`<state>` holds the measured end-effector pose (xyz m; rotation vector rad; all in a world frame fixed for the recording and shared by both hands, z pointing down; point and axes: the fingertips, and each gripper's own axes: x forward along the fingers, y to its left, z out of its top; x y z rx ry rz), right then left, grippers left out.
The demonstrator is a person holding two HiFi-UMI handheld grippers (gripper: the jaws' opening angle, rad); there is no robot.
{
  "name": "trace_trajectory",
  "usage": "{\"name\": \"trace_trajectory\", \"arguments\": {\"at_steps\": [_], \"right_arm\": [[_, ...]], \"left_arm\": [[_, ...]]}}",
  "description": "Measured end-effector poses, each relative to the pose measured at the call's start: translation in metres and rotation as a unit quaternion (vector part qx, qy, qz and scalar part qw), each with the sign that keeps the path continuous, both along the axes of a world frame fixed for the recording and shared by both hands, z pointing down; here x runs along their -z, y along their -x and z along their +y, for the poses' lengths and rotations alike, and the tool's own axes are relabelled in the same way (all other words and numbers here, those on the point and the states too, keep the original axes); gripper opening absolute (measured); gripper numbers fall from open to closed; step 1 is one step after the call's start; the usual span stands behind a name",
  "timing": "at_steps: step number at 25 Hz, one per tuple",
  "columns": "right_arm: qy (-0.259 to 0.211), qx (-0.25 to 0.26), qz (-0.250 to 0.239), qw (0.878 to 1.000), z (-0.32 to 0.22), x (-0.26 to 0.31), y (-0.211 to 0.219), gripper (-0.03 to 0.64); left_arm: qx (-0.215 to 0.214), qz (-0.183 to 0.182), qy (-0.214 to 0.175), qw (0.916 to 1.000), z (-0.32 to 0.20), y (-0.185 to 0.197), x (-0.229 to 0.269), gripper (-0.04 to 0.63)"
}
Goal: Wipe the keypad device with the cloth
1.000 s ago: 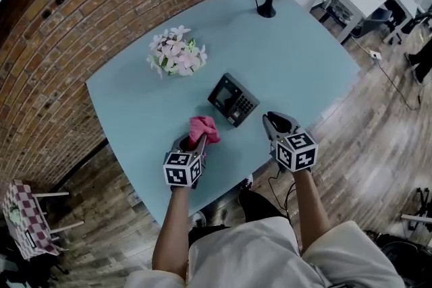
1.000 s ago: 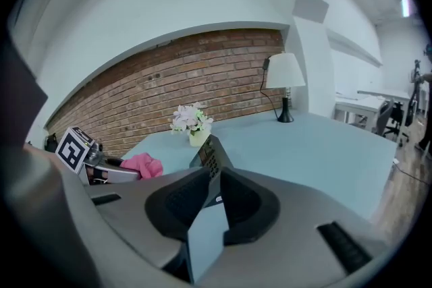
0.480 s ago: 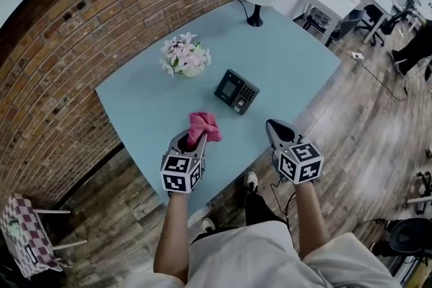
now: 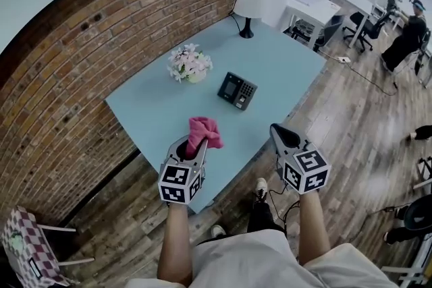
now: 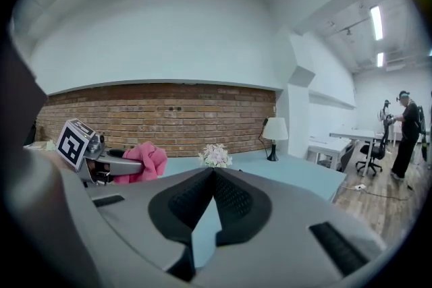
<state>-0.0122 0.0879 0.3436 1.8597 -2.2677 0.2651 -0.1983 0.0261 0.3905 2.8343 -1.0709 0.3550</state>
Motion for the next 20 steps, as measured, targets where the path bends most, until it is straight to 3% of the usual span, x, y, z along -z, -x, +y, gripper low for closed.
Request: {"name": "trace_trajectory", "arguments": {"at_steps": [7, 20], "right_arm": [[-0.025, -0.006, 0.011, 1.0, 0.046, 0.028, 0.028, 0.017], [-0.063, -0.011, 0.045, 0.997, 0.1, 0.074, 0.045, 0.015]], "left_arm": [[-0.036, 0.005, -0.036, 0.9987, 0.041, 0.017, 0.038, 0.149], [-0.076, 0.011, -0.119, 0.9899, 0.088, -0.001, 0.104, 0.149]]}}
